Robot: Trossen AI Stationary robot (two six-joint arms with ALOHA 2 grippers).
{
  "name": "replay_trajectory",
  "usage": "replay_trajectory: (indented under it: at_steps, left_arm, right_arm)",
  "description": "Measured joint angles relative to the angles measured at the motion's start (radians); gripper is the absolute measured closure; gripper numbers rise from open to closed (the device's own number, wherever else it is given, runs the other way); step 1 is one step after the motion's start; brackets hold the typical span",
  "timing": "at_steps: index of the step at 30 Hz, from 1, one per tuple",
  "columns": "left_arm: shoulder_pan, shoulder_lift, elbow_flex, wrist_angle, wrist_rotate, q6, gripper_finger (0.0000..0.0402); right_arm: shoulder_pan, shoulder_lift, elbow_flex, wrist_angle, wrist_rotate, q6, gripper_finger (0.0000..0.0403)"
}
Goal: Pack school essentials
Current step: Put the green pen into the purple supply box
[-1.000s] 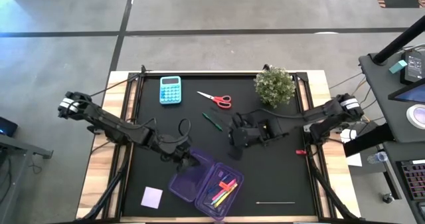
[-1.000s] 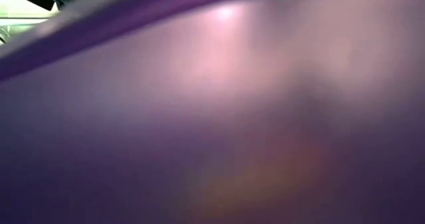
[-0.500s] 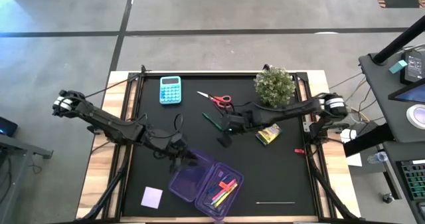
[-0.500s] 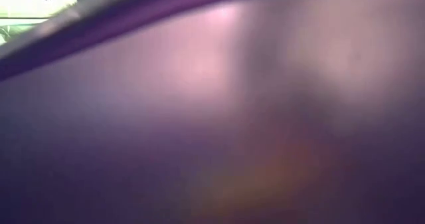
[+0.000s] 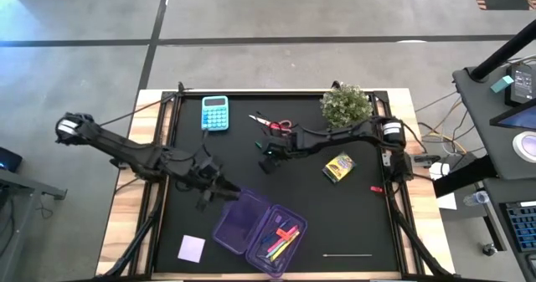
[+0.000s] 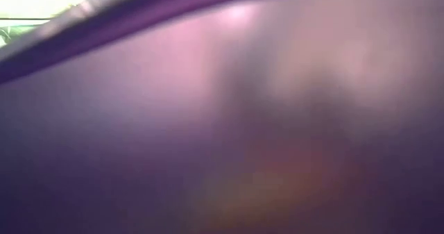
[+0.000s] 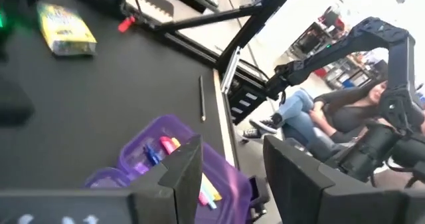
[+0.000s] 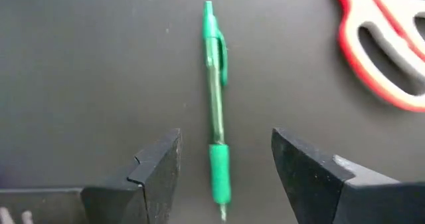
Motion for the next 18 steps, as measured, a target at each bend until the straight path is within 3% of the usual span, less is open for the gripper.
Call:
replay_trajectory:
  at_steps: [13, 18]
  left_arm:
    - [0.059, -0.158, -0.016, -0.027, -0.02, 0.082, 0.026]
    - [0.063, -0.185, -0.027, -0.028, -0.03, 0.083, 0.026]
  right_arm:
    - [-0.018, 0.125, 0.089, -0.011, 0.001, -0.007, 0.018]
    - [-0.023, 0.128, 0.089, -0.015, -0.017, -0.006, 0.0209]
